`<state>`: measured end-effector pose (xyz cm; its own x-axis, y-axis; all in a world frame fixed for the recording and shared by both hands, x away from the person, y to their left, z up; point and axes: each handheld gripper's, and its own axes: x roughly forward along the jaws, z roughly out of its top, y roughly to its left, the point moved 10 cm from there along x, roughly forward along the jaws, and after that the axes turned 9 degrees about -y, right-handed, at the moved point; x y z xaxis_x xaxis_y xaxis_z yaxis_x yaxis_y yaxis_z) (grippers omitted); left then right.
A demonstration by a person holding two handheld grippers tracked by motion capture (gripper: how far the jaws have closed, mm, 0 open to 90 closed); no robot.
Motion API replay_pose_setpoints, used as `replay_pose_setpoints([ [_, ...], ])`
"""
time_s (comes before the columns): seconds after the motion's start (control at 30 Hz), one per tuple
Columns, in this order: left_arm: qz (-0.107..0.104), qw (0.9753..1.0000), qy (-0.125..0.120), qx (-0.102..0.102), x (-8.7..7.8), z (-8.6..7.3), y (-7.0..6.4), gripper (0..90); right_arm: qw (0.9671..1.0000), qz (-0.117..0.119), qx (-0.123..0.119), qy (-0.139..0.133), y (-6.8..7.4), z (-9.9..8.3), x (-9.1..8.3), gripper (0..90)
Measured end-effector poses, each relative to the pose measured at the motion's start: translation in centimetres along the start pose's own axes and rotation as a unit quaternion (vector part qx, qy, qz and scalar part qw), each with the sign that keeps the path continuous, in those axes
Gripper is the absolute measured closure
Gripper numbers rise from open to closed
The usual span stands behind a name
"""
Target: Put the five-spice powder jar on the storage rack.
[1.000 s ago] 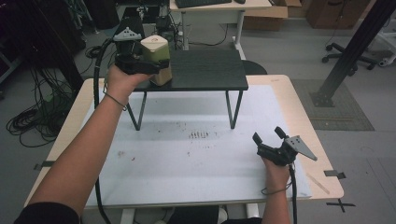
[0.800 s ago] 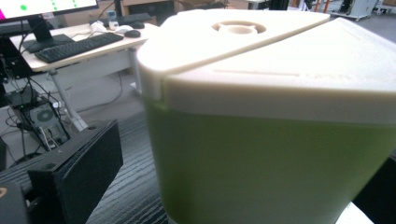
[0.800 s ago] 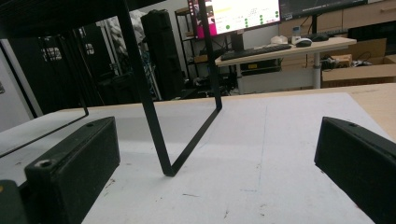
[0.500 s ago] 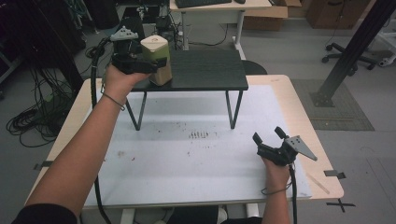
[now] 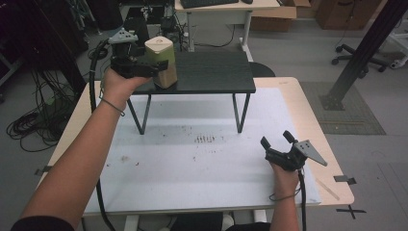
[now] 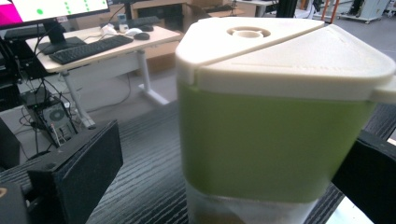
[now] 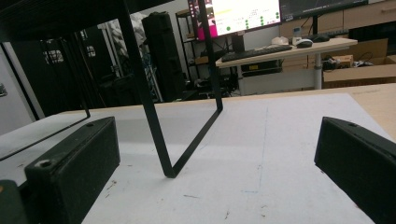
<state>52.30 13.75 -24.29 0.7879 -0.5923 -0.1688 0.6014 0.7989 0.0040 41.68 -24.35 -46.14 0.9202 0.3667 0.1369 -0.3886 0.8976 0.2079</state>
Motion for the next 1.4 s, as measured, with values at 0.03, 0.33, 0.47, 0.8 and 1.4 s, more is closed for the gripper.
replay_pose_setpoints([
  [0.03,0.0,1.0,0.0,0.0,0.0,0.0,0.0,0.4,1.0,0.0,0.0,0.0,0.0,0.0,0.0,0.0],
  [0.33,0.01,1.0,-0.002,0.002,-1.0,0.0,0.1,0.4,1.0,0.004,0.003,-0.003,0.1,0.1,0.0,0.0],
  [0.47,0.011,0.9999,-0.002,-0.001,-1.2,0.0,0.2,0.3,1.0,0.005,0.003,-0.003,0.1,0.1,0.0,0.0],
  [0.8,0.018,0.9998,-0.006,-0.008,-2.7,-0.3,0.7,0.3,1.0,0.007,0.004,-0.004,0.1,0.1,0.0,0.0],
  [1.4,0.033,0.9992,-0.014,-0.017,-6.4,-0.5,1.4,0.3,0.9999,0.01,0.006,-0.004,0.2,0.1,0.0,0.0],
])
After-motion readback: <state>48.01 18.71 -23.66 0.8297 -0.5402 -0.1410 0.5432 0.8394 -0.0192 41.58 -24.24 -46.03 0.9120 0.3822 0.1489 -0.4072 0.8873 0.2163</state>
